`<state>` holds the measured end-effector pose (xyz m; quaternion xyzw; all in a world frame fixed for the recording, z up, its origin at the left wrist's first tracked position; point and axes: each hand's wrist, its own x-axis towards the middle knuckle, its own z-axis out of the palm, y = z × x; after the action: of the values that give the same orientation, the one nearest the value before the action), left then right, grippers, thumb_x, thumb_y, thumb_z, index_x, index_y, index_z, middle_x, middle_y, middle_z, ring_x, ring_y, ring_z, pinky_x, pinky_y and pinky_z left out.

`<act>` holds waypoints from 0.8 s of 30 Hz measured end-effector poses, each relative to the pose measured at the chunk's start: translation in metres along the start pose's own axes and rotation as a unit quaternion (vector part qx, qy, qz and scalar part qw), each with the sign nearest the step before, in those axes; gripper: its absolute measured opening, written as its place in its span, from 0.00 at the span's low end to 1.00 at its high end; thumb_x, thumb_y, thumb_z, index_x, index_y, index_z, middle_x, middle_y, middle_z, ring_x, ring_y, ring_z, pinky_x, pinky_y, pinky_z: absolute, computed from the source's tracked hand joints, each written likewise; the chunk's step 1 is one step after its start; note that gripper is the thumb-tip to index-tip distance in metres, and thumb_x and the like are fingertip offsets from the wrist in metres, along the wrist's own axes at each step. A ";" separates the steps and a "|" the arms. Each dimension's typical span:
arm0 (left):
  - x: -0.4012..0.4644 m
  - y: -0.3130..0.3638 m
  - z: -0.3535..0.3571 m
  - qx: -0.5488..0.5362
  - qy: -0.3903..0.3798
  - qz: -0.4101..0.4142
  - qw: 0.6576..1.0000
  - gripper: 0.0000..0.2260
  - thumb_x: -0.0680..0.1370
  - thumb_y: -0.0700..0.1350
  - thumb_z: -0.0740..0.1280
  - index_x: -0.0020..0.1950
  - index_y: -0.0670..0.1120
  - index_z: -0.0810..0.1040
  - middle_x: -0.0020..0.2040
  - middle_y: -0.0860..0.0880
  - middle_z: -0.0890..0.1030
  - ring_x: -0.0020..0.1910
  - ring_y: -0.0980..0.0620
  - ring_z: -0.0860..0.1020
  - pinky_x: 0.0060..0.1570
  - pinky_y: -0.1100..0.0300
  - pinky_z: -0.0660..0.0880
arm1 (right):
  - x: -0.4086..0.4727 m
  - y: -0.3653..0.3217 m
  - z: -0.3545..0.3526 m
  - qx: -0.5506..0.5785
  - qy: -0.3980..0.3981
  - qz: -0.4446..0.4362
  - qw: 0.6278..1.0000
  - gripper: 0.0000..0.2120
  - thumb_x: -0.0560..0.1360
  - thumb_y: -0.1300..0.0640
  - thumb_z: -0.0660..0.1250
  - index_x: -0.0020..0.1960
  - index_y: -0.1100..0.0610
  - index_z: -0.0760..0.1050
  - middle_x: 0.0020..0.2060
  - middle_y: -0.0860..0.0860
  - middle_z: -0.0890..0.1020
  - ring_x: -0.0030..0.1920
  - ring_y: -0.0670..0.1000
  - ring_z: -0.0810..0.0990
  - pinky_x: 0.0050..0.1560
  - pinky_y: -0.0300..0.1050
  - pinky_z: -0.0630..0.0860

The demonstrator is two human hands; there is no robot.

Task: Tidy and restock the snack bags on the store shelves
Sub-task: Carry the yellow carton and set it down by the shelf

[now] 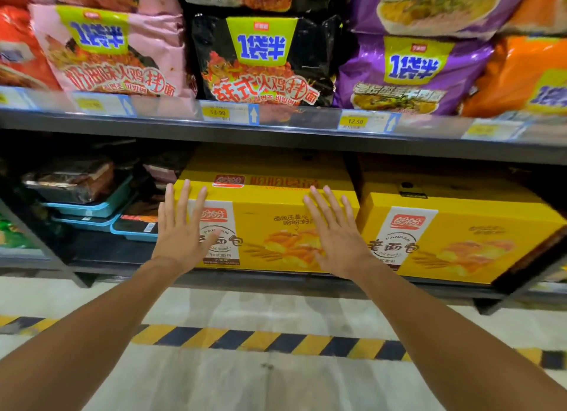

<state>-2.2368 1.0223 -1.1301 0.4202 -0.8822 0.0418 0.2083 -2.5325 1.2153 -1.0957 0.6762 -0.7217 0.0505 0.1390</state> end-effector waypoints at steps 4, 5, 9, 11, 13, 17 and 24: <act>-0.002 0.023 -0.010 -0.020 -0.004 -0.029 0.999 0.40 0.81 0.63 0.61 0.85 0.51 0.44 0.84 0.42 0.42 0.82 0.37 0.37 0.78 0.33 0.42 | -0.047 0.032 -0.013 0.105 0.006 -0.057 0.993 0.42 0.81 0.52 0.68 0.85 0.49 0.45 0.84 0.47 0.41 0.83 0.51 0.35 0.81 0.56 0.35; -0.007 0.038 -0.015 -0.017 0.001 -0.010 1.000 0.38 0.81 0.60 0.63 0.85 0.51 0.47 0.85 0.43 0.43 0.82 0.37 0.38 0.78 0.33 0.42 | -0.067 0.048 -0.013 0.118 0.010 -0.059 0.991 0.40 0.81 0.54 0.68 0.84 0.48 0.48 0.84 0.45 0.43 0.83 0.49 0.36 0.81 0.54 0.36; -0.010 0.138 -0.034 -0.052 -0.012 0.215 0.975 0.29 0.84 0.56 0.59 0.84 0.54 0.57 0.85 0.49 0.50 0.83 0.41 0.48 0.77 0.35 0.57 | -0.141 0.142 -0.020 0.120 0.023 0.011 0.992 0.34 0.82 0.55 0.68 0.83 0.48 0.55 0.84 0.45 0.49 0.83 0.49 0.43 0.82 0.60 0.50; 0.003 0.205 -0.041 -0.138 -0.067 0.209 0.966 0.28 0.85 0.54 0.61 0.83 0.57 0.56 0.84 0.53 0.52 0.83 0.46 0.51 0.77 0.40 0.61 | -0.165 0.190 -0.028 0.119 0.030 0.094 0.988 0.34 0.82 0.54 0.67 0.83 0.47 0.56 0.84 0.45 0.49 0.83 0.50 0.43 0.81 0.64 0.53; 0.015 0.274 -0.043 -0.213 -0.109 0.149 0.959 0.31 0.84 0.50 0.65 0.83 0.59 0.54 0.84 0.55 0.53 0.82 0.50 0.52 0.78 0.46 0.61 | -0.180 0.233 -0.038 0.125 0.064 0.167 0.976 0.33 0.82 0.53 0.68 0.82 0.49 0.58 0.84 0.48 0.51 0.84 0.53 0.45 0.81 0.64 0.53; 0.042 0.376 -0.034 -0.289 -0.124 0.007 0.949 0.33 0.83 0.51 0.66 0.83 0.58 0.53 0.84 0.49 0.47 0.83 0.47 0.46 0.78 0.46 0.56 | -0.201 0.294 -0.040 0.162 0.136 0.302 0.930 0.33 0.80 0.52 0.70 0.81 0.54 0.62 0.83 0.58 0.53 0.82 0.60 0.51 0.79 0.60 0.52; 0.064 0.421 0.010 -0.339 -0.140 -0.163 0.916 0.31 0.84 0.55 0.64 0.83 0.58 0.54 0.82 0.41 0.45 0.78 0.35 0.59 0.70 0.44 0.73 | -0.209 0.339 -0.014 0.386 0.106 0.372 0.838 0.37 0.78 0.38 0.66 0.82 0.45 0.54 0.81 0.56 0.58 0.80 0.60 0.57 0.75 0.56 0.59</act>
<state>-2.5955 1.2442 -1.0706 0.4640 -0.7829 -0.3532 0.2169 -2.8561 1.4472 -1.0998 0.3466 -0.8215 0.4444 -0.0864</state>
